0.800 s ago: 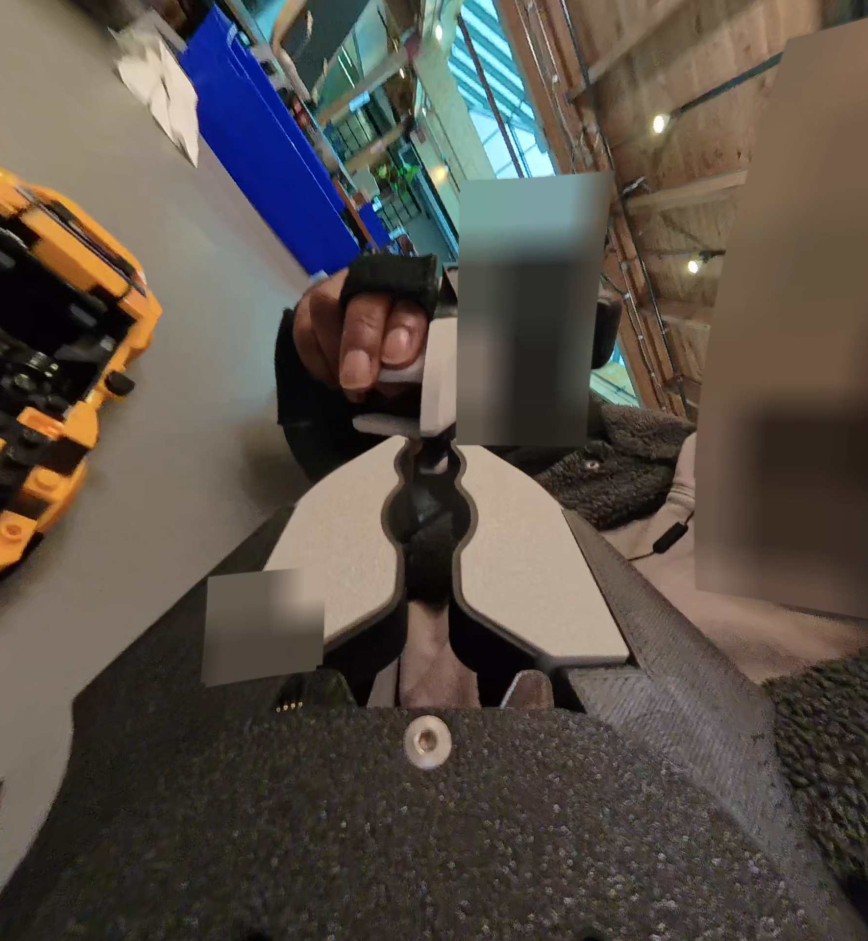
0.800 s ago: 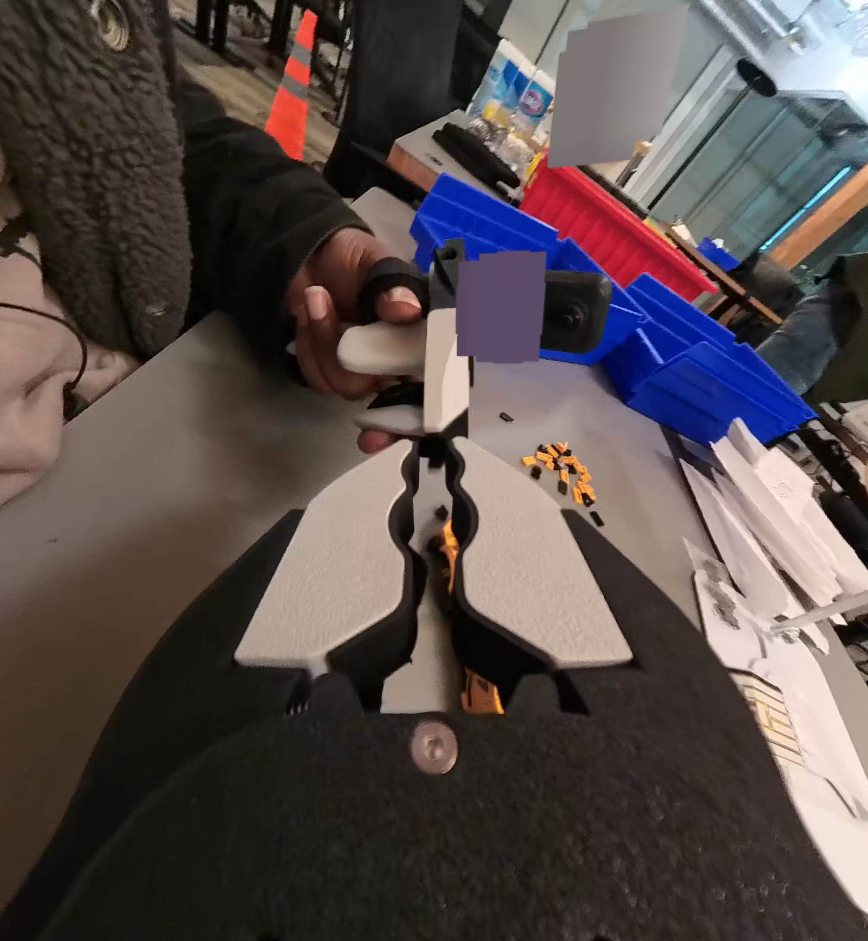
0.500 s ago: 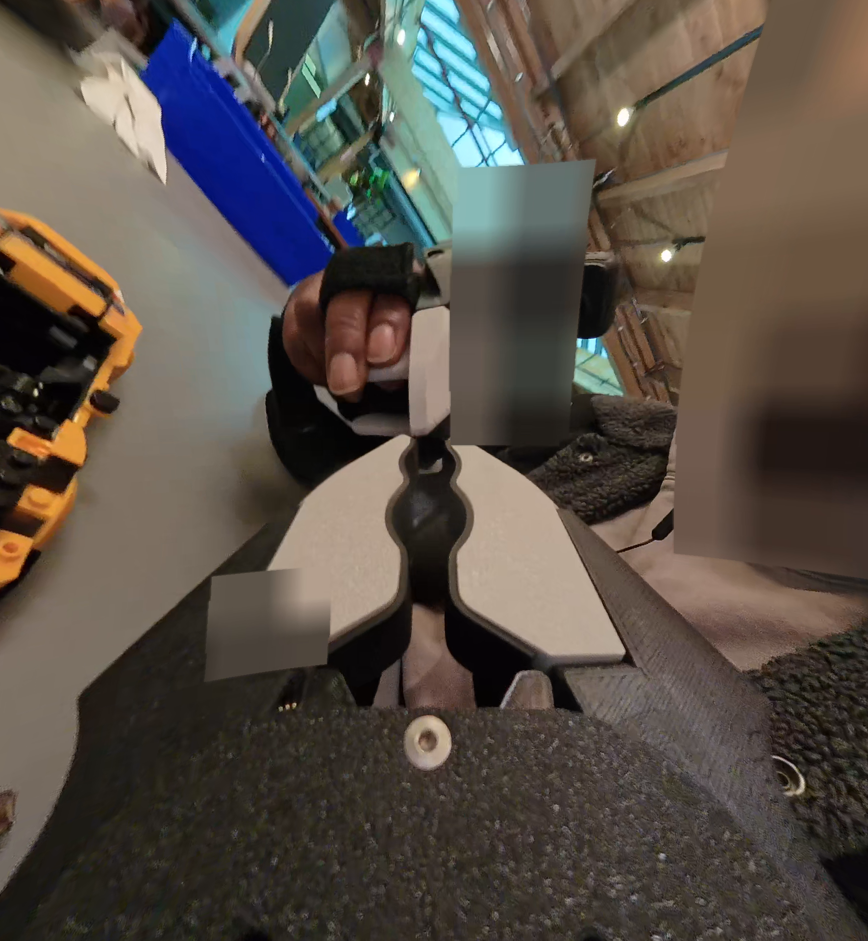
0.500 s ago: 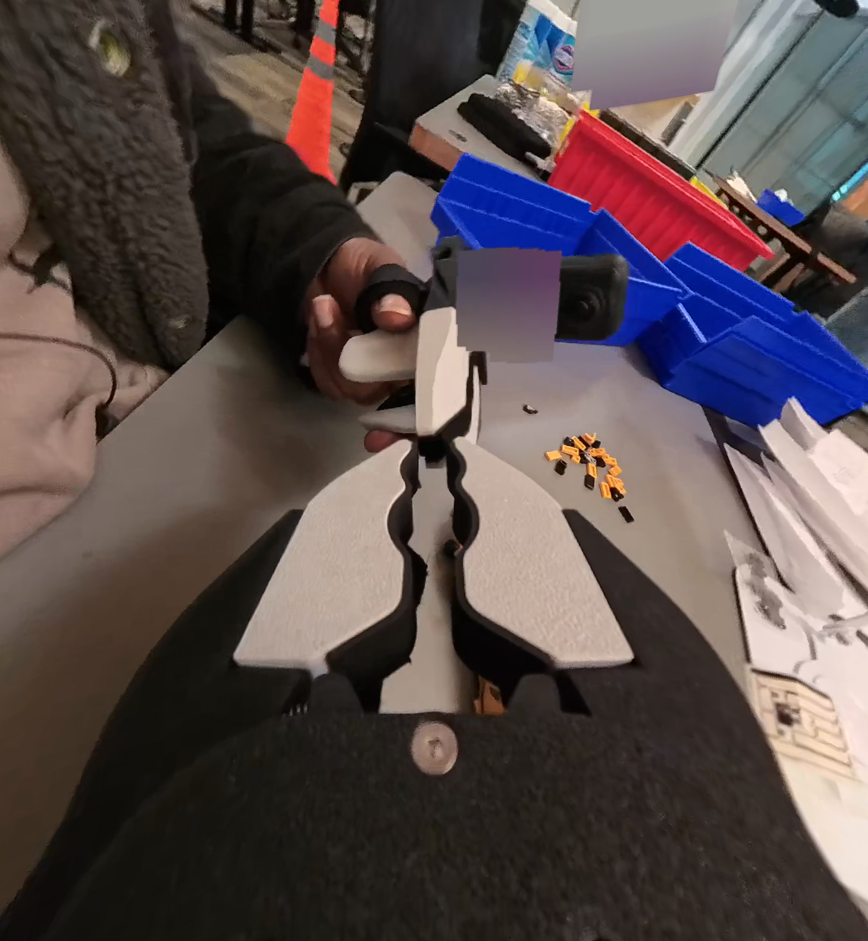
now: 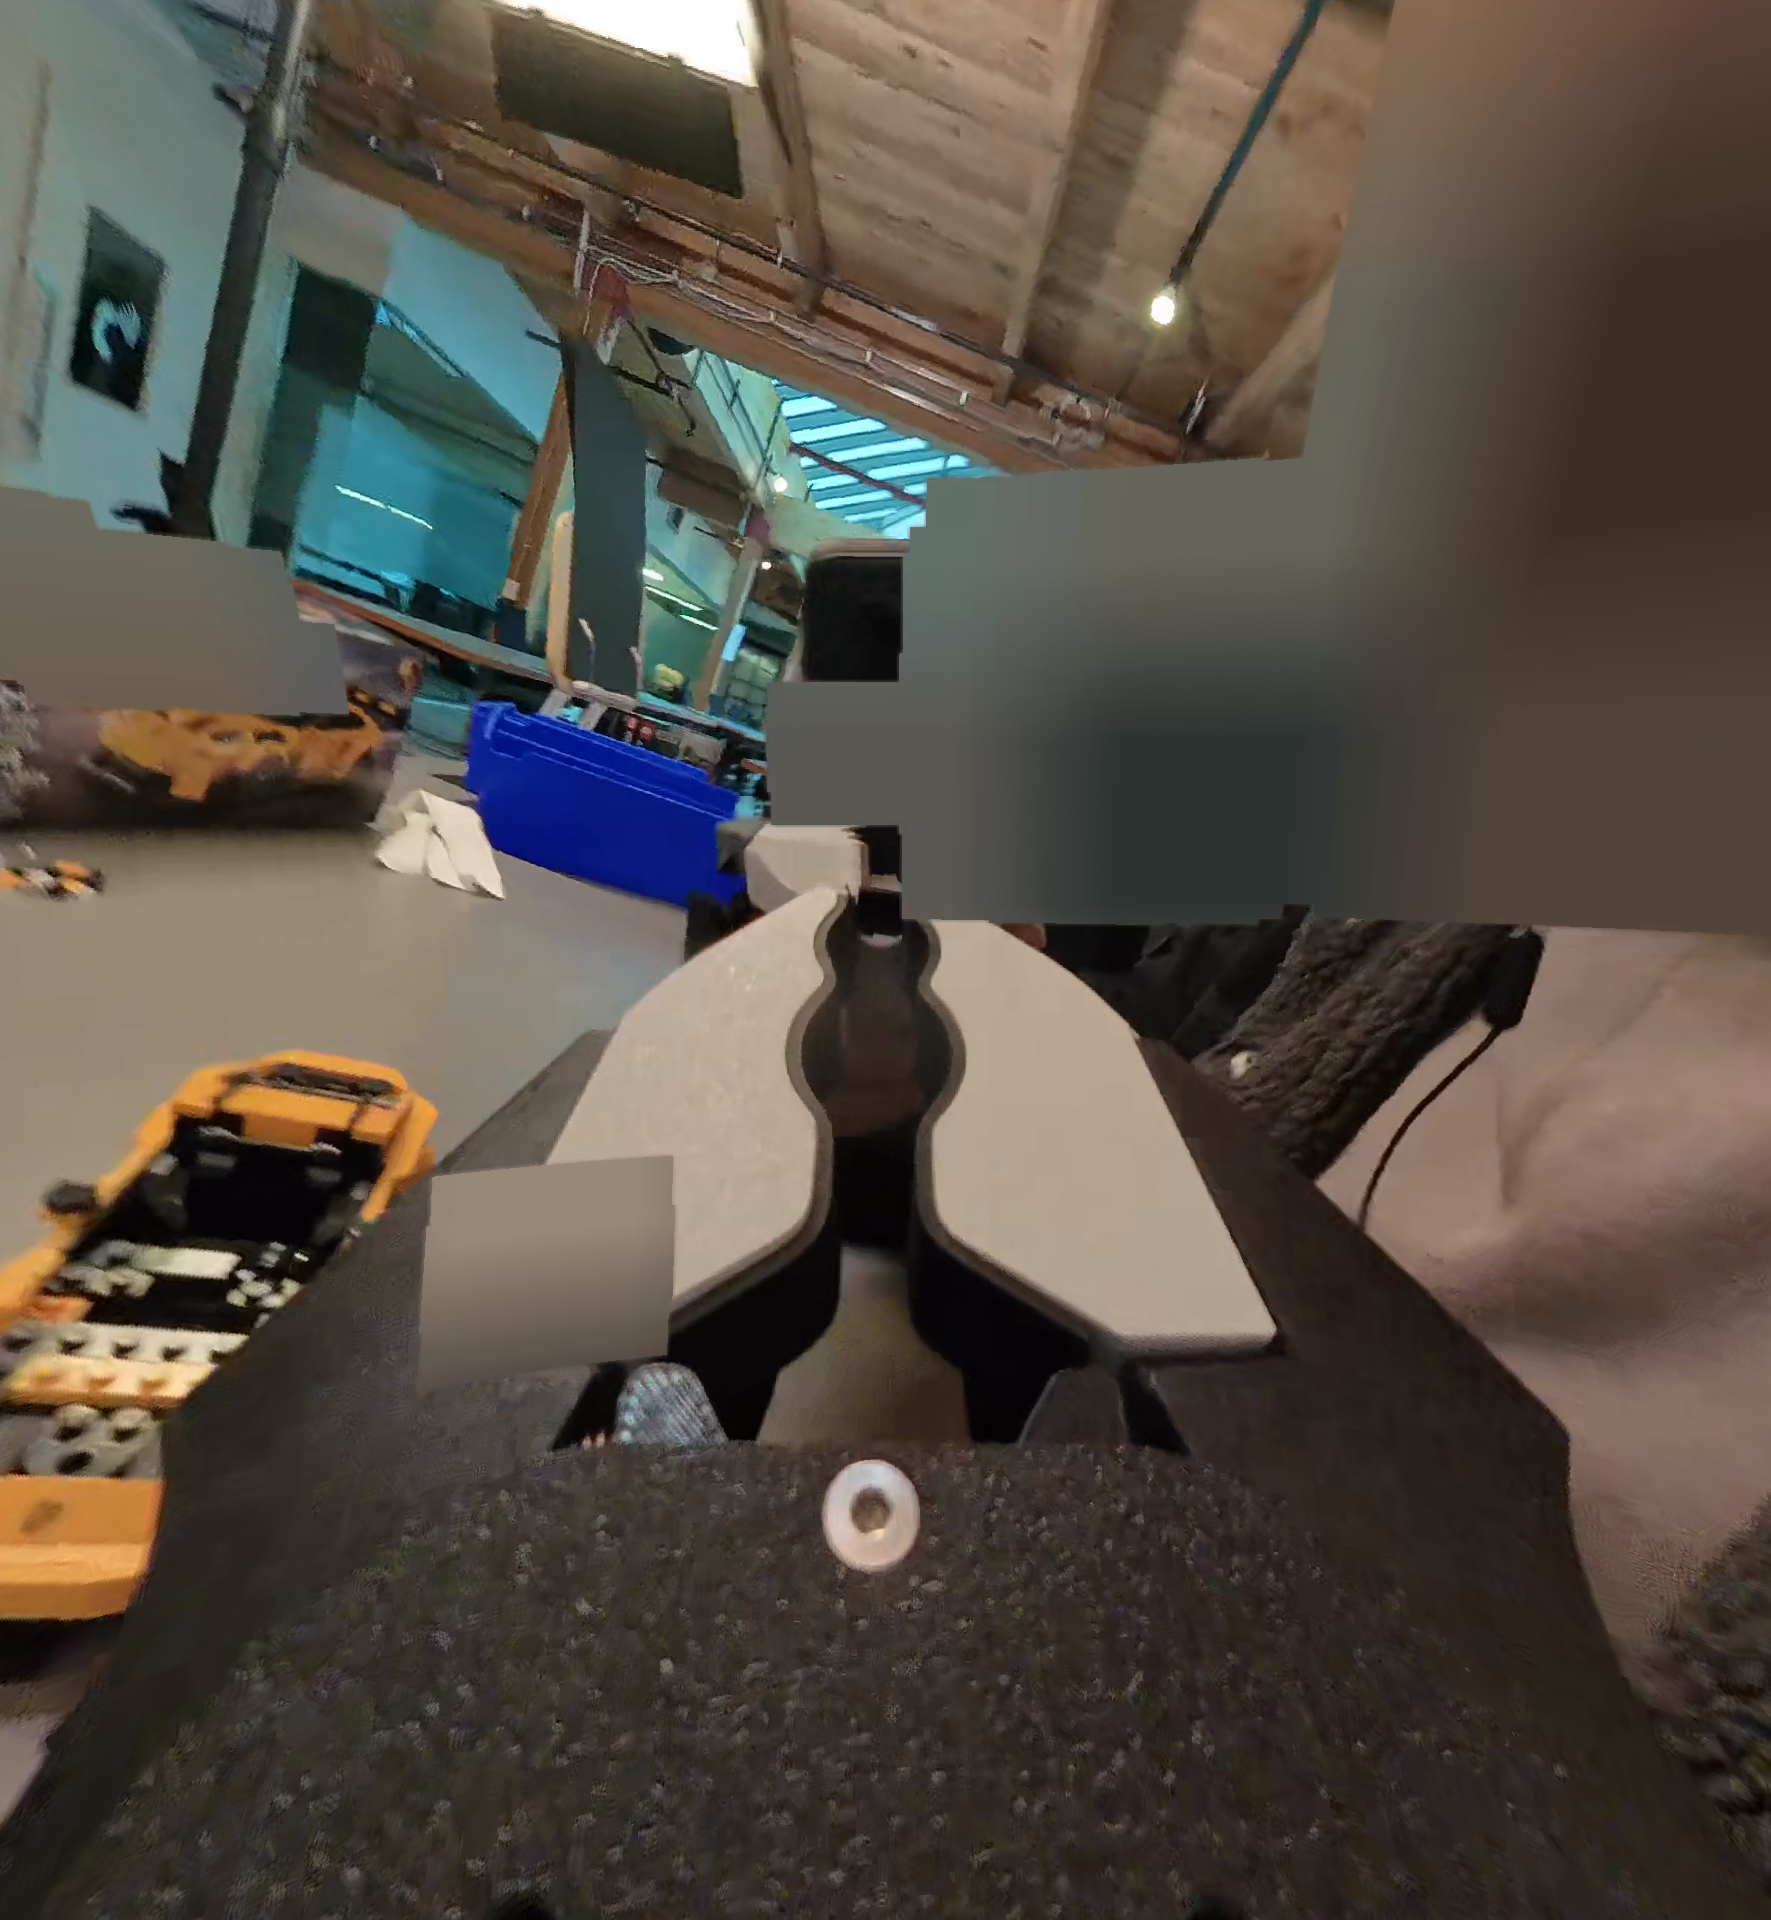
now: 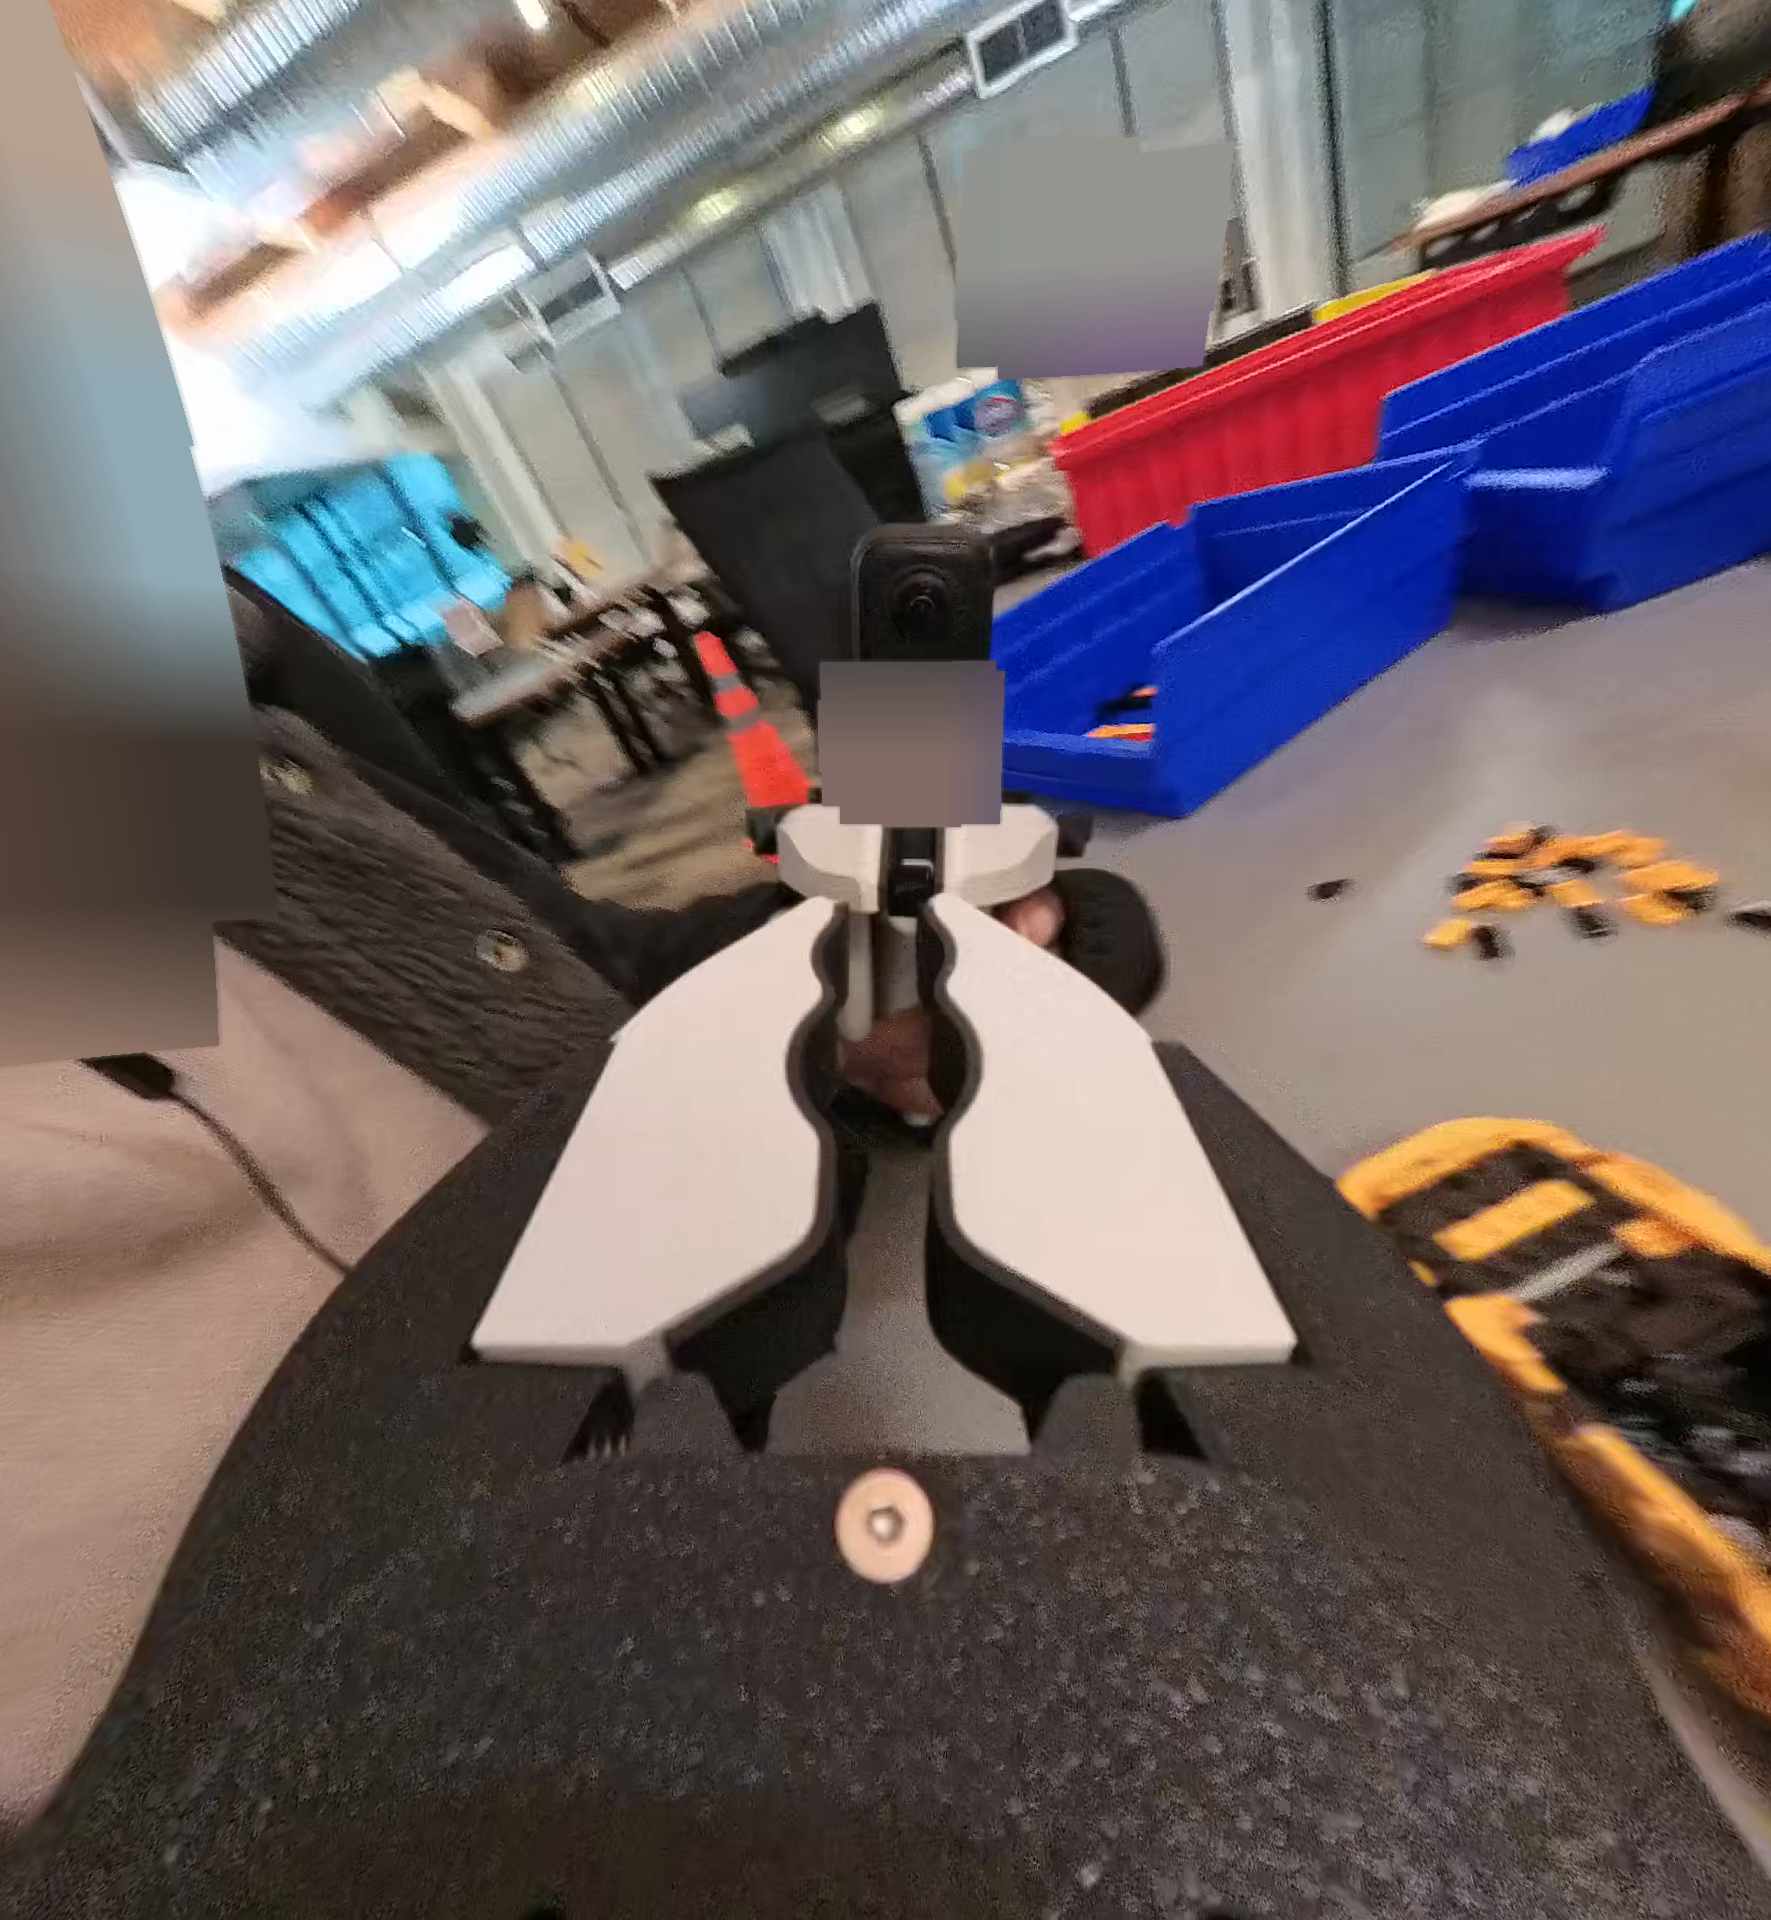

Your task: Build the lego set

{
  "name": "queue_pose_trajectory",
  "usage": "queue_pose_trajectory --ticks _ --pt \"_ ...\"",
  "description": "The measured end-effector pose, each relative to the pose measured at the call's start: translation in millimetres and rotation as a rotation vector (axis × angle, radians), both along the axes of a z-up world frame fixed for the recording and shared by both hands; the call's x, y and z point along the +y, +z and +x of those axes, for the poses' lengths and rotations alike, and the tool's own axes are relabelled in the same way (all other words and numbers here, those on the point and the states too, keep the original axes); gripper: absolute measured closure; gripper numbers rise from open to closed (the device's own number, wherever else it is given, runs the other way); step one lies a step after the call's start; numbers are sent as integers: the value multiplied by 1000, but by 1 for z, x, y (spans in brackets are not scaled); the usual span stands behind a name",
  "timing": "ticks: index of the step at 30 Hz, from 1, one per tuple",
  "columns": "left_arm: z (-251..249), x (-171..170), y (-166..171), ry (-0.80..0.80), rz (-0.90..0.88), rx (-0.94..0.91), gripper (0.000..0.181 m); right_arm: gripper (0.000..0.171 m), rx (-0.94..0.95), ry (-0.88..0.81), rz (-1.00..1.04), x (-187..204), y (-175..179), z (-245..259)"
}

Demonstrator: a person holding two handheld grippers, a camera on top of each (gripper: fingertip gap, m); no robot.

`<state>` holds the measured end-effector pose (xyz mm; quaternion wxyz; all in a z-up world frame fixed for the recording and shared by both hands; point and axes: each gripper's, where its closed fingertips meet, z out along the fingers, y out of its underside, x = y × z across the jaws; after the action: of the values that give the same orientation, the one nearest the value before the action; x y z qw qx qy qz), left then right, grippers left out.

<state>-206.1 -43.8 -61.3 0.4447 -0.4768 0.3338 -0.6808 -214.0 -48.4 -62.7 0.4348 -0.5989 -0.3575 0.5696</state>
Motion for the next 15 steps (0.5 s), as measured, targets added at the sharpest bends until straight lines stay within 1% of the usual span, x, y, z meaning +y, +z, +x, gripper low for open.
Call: queue_pose_trajectory --ticks 3,7,11,15 --pt "2 -7 -1 116 231 96 173 160 110 73 -195 -5 4 2" --pt "1 -12 0 292 515 186 173 158 139 90 -339 -9 0 1" --pt "0 -20 1 384 696 219 173 157 149 102 -416 -15 0 0" --pt "1 -27 0 420 820 236 173 160 176 135 -478 -23 2 -2"
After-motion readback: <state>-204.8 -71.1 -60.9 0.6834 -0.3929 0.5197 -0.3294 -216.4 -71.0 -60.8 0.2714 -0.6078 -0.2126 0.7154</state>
